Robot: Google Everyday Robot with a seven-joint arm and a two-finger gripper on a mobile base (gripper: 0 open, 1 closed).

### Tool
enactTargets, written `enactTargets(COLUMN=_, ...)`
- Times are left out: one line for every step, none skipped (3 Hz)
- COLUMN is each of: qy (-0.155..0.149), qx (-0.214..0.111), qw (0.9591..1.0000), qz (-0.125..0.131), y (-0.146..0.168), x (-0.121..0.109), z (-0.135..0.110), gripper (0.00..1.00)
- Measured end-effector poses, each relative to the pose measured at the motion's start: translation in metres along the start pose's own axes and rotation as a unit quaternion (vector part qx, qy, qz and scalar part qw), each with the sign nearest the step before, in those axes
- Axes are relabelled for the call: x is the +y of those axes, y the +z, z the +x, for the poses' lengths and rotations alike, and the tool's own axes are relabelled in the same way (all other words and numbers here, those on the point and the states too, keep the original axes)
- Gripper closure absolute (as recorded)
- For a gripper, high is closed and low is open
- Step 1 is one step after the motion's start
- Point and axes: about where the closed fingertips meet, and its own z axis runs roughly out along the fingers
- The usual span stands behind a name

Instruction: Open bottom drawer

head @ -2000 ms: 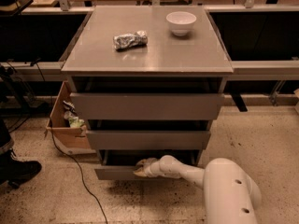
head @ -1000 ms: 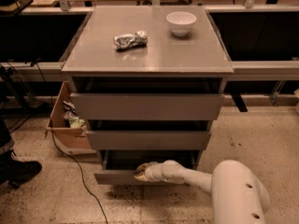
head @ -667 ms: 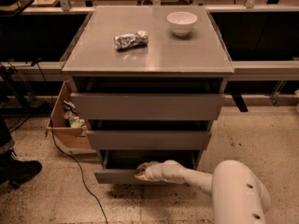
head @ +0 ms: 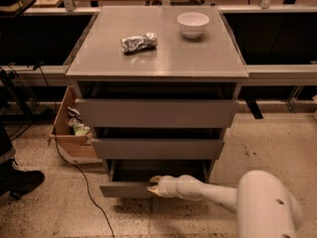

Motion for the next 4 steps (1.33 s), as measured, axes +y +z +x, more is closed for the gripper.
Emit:
enactTargets(qy=-0.014, qx=0.013, qw=0.9997, qz=0.017, y=-0.054, x=0.012, z=0.008, gripper=0.05)
enactTargets(qy=-0.023, qx=0.027, qw=0.9992, qz=-0.017, y=-0.076, x=0.069, z=0.014, gripper=0.00)
enactTargets(qy=-0.030, qx=0.019, qw=0.9983, qz=-0.045, y=-0.084, x=0.105, z=0.010, gripper=0.00)
enactTargets(qy=-0.019, qx=-0.007, qw=0.9969, qz=-0.076, y=-0.067, x=0.118, z=-0.003, gripper=0.00)
